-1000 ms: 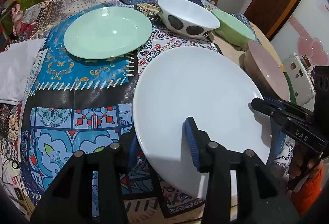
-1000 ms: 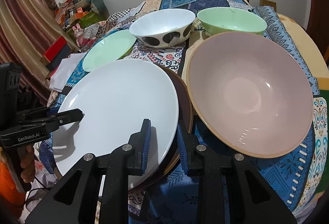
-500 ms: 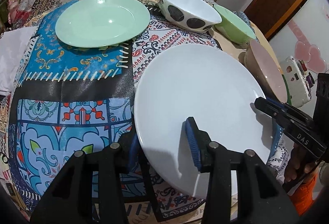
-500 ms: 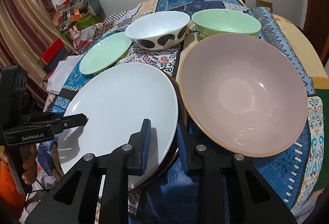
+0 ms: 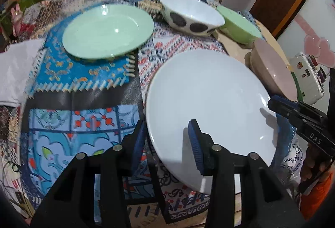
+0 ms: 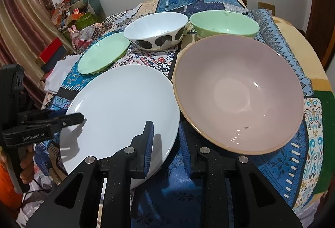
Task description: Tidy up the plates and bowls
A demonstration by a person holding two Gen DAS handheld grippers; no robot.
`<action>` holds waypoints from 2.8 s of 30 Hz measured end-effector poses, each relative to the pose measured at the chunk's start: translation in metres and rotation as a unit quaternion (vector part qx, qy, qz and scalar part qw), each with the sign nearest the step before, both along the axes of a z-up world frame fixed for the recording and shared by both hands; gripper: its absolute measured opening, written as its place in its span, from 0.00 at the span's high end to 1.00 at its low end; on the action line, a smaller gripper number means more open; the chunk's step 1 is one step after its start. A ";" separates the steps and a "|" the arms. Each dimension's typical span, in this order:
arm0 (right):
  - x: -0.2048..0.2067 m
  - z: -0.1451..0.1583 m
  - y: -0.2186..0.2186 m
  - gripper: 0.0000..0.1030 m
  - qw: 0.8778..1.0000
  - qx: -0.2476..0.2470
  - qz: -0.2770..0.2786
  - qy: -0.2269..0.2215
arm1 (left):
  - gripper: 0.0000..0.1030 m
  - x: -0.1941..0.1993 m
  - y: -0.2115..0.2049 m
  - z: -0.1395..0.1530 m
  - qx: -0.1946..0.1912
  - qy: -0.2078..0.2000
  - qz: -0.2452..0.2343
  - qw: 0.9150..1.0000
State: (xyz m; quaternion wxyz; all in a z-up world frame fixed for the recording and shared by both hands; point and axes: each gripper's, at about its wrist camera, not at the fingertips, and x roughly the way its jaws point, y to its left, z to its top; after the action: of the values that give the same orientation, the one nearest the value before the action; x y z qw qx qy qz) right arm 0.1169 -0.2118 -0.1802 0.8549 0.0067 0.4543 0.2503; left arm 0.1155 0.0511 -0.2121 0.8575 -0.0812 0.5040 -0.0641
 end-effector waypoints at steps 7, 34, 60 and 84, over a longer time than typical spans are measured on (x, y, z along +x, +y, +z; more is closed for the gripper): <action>-0.006 0.028 0.008 0.74 0.999 0.012 0.013 -0.032 | 0.56 -0.015 0.016 0.050 0.037 -0.074 0.021 0.996; 0.094 0.015 0.156 0.44 0.996 -0.012 0.091 -0.004 | 0.21 0.103 0.184 0.009 0.041 -0.030 0.118 0.992; 0.144 -0.029 0.196 0.63 0.994 -0.021 0.081 0.075 | 0.61 0.158 0.181 -0.027 0.018 -0.043 0.042 0.998; 0.130 -0.030 0.213 0.76 0.986 -0.046 0.133 0.092 | 0.60 0.080 0.188 -0.032 0.007 0.015 0.061 0.998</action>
State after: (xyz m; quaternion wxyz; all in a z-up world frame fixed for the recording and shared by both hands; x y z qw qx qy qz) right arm 0.2474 0.0014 -0.2106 0.7681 -0.0701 0.5384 0.3394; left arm 0.1950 0.2388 -0.2443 0.8529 -0.1069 0.5110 -0.0066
